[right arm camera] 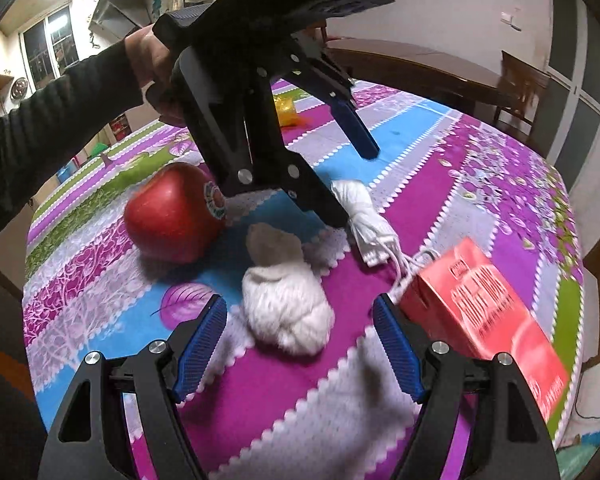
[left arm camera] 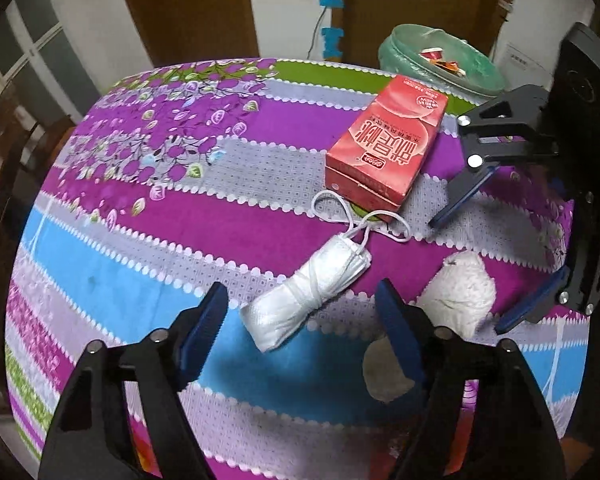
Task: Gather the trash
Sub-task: 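Grasp the white face mask with the left tool while the right tool grasps the white towel, then lift the mask and towel and carry them over the green bin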
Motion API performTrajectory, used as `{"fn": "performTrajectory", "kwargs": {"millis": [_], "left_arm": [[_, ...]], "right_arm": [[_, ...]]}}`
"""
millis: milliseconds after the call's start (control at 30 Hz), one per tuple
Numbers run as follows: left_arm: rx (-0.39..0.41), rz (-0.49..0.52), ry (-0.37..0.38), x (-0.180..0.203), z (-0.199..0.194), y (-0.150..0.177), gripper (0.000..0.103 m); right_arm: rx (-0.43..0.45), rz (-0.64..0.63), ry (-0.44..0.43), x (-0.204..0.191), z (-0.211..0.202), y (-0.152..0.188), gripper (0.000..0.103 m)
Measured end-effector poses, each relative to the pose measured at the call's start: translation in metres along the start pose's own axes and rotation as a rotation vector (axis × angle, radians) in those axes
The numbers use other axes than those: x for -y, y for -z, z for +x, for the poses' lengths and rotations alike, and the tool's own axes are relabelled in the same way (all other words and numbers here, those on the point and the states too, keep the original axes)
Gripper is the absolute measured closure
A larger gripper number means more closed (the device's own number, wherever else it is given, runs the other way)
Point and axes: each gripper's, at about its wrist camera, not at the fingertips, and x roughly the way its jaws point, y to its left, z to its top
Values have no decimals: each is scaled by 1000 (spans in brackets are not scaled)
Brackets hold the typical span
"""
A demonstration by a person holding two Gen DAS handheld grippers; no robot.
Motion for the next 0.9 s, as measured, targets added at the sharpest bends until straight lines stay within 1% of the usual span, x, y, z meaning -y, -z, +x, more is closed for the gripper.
{"fn": "performTrajectory", "kwargs": {"millis": [67,100,233,267,300,333,400,467,533,567,600,633,700,800,900], "left_arm": [[5,0,21,-2,5,1,37],[2,0,28,-3,8,2,40],[5,17,43,-3,23,3,43],[11,17,45,-4,24,4,43],[16,14,49,-4,25,4,43],[20,12,52,-4,26,5,44],[21,19,38,-2,29,6,45],[31,18,36,-1,28,6,50],[40,14,37,1,27,7,57],[46,13,33,3,27,7,58],[51,11,27,5,27,8,61],[55,8,25,6,26,8,70],[62,1,15,8,25,9,73],[69,-16,-7,9,23,9,75],[106,-49,-46,11,13,7,76]], "right_arm": [[-3,-5,-3,0,7,-2,27],[-5,-8,-7,0,10,-4,27],[-21,-19,-6,-2,21,-7,28],[-25,-19,-8,-2,23,-8,30],[-32,-23,-7,-2,25,-8,36],[-39,-25,-4,-3,27,-8,39],[-56,-27,1,-4,32,-6,47],[-55,-28,8,-5,34,-4,49],[-55,-22,9,-4,33,-3,55],[-54,-23,10,-5,33,-3,60],[-52,-26,13,-6,32,-2,63],[-51,-29,17,-8,32,0,63],[-49,-32,17,-11,30,2,66],[-43,-25,17,-16,24,7,66],[-18,0,26,-20,14,12,66]]}}
